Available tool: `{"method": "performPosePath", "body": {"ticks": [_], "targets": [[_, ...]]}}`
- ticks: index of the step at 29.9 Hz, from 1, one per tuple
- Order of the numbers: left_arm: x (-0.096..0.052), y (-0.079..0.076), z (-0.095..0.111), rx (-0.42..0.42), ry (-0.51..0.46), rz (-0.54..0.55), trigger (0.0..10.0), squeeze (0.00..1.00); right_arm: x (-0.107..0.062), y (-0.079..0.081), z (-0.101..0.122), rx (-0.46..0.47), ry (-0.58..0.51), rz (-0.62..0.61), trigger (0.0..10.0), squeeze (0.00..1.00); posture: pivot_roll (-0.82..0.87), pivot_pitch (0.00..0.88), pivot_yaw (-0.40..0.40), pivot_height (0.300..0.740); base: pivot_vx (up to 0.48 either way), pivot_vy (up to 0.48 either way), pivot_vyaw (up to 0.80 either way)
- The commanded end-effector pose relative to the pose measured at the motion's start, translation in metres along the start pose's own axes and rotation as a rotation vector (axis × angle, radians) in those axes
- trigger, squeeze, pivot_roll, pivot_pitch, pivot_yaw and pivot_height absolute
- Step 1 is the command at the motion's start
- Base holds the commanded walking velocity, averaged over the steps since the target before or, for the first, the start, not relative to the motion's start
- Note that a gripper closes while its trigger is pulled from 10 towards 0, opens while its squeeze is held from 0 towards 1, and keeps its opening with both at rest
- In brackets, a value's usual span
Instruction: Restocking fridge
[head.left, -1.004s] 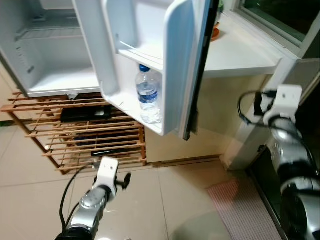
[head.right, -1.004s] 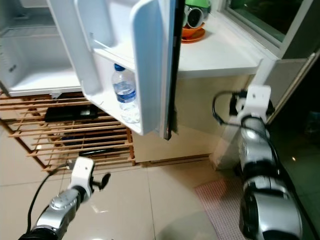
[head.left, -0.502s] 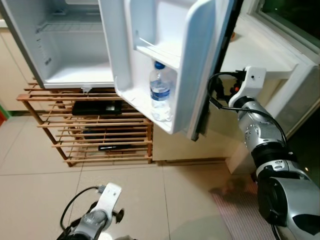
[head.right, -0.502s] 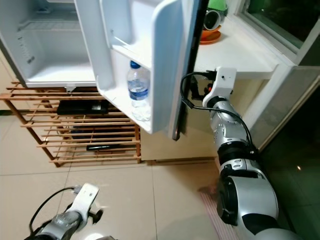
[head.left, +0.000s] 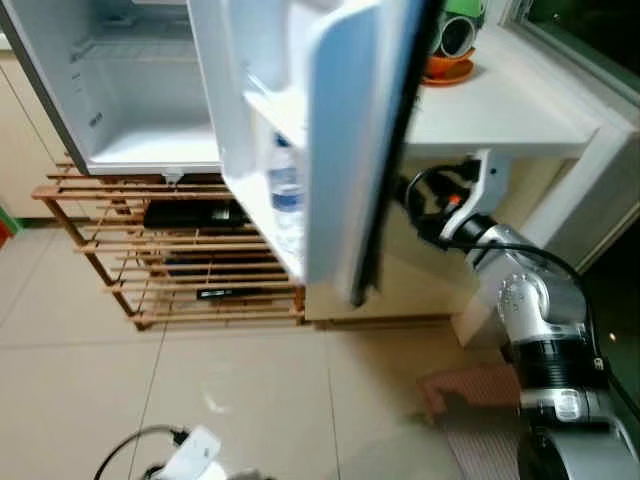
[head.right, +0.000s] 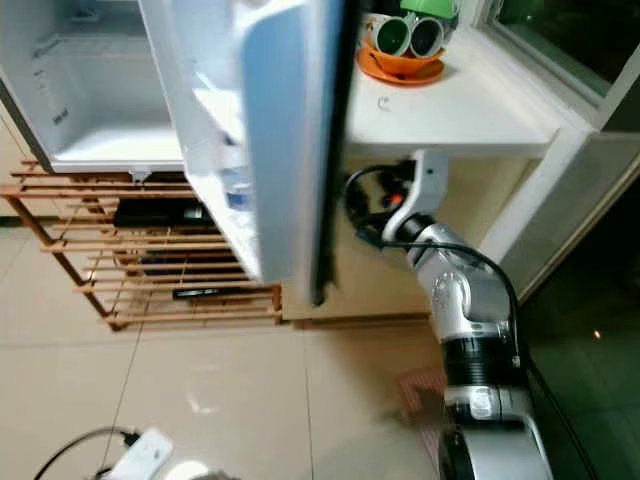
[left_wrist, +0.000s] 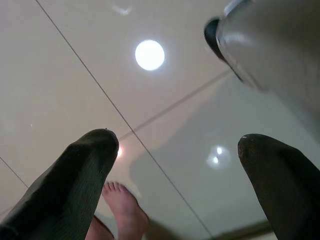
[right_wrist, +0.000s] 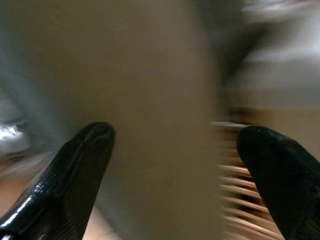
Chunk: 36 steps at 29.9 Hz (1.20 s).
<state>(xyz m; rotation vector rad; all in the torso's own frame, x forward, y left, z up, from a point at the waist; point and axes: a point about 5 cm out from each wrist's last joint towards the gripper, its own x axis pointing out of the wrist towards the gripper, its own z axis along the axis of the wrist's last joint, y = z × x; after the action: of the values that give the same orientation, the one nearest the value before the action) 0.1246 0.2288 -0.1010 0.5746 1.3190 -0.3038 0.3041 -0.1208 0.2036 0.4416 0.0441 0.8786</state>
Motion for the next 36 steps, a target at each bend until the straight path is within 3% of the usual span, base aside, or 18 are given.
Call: {"method": "performPosePath", "body": {"ticks": [1,4,5,7,9,11,14,15,16,17,19,20,23,24,28,30,33,36], "targets": [[0.0,-0.001,-0.002,0.006,0.015,-0.015,10.0,0.0,-0.005,0.027,0.018,0.026,-0.045,0.176,10.0,0.0,-0.08,0.0,-0.016,0.74,0.0,0.0,0.0],[0.0,-0.004,-0.001,-0.024,0.015,-0.033,10.0,0.0,-0.014,0.021,0.022,0.038,-0.058,0.158,10.0,0.0,-0.08,0.0,-0.017,0.74,0.0,0.0,0.0],[0.001,-0.007,0.013,-0.096,-0.045,-0.044,10.0,0.0,-0.025,-0.011,0.015,0.044,-0.038,-0.04,10.0,0.0,-0.08,0.0,-0.014,0.74,0.0,0.0,0.0],[-0.001,-0.007,0.035,-0.119,-0.133,-0.038,10.0,0.0,-0.035,-0.032,0.007,0.048,-0.01,-0.179,10.0,0.0,-0.08,0.0,-0.014,0.74,0.0,0.0,0.0],[-0.002,-0.006,0.047,-0.105,-0.183,-0.028,10.0,0.0,-0.039,-0.037,0.005,0.057,-0.001,-0.224,10.0,0.0,-0.07,0.0,-0.014,0.74,0.0,0.0,0.0],[-0.006,-0.005,0.073,-0.058,-0.288,-0.004,10.0,0.0,-0.046,-0.047,0.0,0.037,0.027,-0.327,10.0,0.0,-0.07,0.0,-0.016,0.74,0.0,0.0,0.0],[-0.024,-0.002,0.13,0.198,-0.553,0.135,10.0,0.0,-0.054,-0.071,-0.011,-0.076,0.086,-0.549,10.0,0.0,-0.05,0.0,-0.018,0.74,0.0,0.0,0.0],[-0.033,-0.002,0.15,0.267,-0.654,0.186,10.0,0.0,-0.057,-0.08,-0.013,-0.17,0.109,-0.642,10.0,0.0,-0.05,0.0,-0.022,0.74,0.0,0.0,0.0],[-0.054,0.008,0.175,0.259,-0.839,0.255,10.0,0.0,-0.06,-0.087,-0.015,-0.239,0.113,-0.72,10.0,0.0,-0.04,0.0,-0.028,0.74,0.0,0.0,0.0],[-0.071,0.016,0.189,0.242,-0.963,0.302,10.0,0.0,-0.061,-0.092,-0.017,-0.283,0.112,-0.767,10.0,0.0,-0.04,0.0,-0.03,0.74,0.0,0.0,0.0],[-0.109,0.037,0.21,0.192,-1.157,0.447,10.0,0.0,-0.062,-0.096,-0.024,-0.245,0.082,-0.836,10.0,0.0,-0.03,0.0,-0.034,0.74,0.0,0.0,0.0],[-0.109,0.037,0.21,0.192,-1.157,0.447,10.0,0.0,-0.062,-0.096,-0.024,-0.245,0.082,-0.836,10.0,0.0,-0.03,0.0,-0.034,0.74,0.0,0.0,0.0],[-0.141,0.067,0.221,-0.051,-1.24,0.602,10.0,0.0,-0.056,-0.092,-0.039,-0.22,0.079,-0.824,10.0,0.0,-0.01,0.0,-0.044,0.74,0.0,0.0,0.0],[-0.141,0.067,0.221,-0.051,-1.24,0.602,10.0,0.0,-0.056,-0.092,-0.039,-0.22,0.079,-0.824,10.0,0.0,-0.01,0.0,-0.044,0.74,0.0,0.0,0.0],[-0.179,0.092,0.222,-0.293,-1.357,0.697,10.0,0.0,-0.05,-0.092,-0.051,-0.214,0.069,-0.819,10.0,0.0,0.0,0.0,-0.045,0.74,0.0,0.0,0.17],[-0.179,0.092,0.222,-0.293,-1.357,0.697,10.0,0.0,-0.05,-0.092,-0.051,-0.214,0.069,-0.819,10.0,0.0,0.0,0.0,-0.045,0.74,0.0,0.0,0.68],[-0.21,0.102,0.219,-0.403,-1.43,0.744,10.0,0.0,-0.048,-0.094,-0.056,-0.216,0.068,-0.824,10.0,0.0,0.01,0.0,-0.042,0.74,0.0,0.0,0.72],[-0.221,0.103,0.219,-0.455,-1.46,0.738,10.0,0.0,-0.047,-0.094,-0.059,-0.217,0.071,-0.822,10.0,0.0,0.01,0.0,-0.04,0.74,0.0,0.0,0.71]]}}
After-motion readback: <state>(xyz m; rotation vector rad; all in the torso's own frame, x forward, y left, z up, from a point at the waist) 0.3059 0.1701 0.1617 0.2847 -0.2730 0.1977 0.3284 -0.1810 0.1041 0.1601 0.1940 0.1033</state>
